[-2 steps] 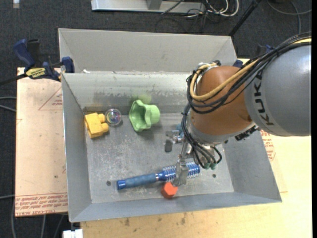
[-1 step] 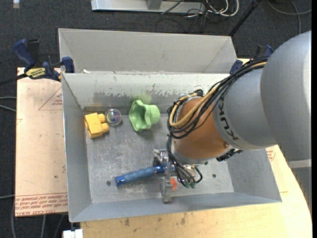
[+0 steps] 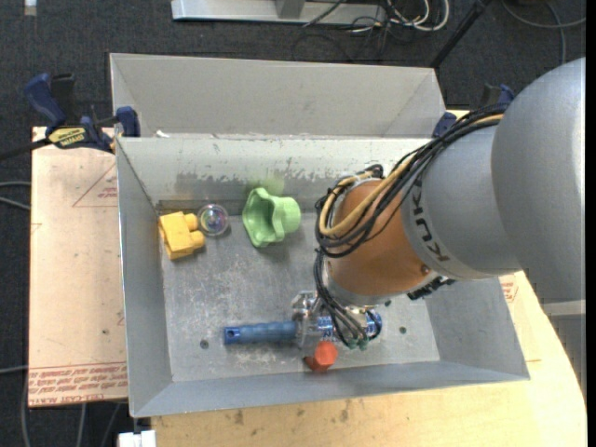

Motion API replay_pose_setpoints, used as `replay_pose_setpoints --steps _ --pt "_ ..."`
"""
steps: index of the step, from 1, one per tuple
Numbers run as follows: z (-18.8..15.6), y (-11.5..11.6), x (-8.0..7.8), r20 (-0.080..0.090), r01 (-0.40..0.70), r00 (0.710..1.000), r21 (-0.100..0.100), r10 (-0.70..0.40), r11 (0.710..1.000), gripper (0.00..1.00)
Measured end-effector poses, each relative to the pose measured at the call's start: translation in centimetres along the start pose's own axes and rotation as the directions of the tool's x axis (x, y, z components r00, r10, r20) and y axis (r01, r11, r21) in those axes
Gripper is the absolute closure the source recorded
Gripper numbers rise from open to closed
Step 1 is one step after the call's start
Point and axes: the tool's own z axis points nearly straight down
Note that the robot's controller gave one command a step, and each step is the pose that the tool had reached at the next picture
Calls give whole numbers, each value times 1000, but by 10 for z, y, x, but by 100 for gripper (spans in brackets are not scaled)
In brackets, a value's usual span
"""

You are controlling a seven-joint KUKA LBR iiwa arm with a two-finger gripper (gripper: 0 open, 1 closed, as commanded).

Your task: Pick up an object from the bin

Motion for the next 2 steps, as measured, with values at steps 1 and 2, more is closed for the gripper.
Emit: replay_pose_setpoints --steps 1,2 --pt "-77 10 -26 5 51 999 1 -51 999 100" --pt "-153 18 -29 5 72 997 1 -72 997 100"
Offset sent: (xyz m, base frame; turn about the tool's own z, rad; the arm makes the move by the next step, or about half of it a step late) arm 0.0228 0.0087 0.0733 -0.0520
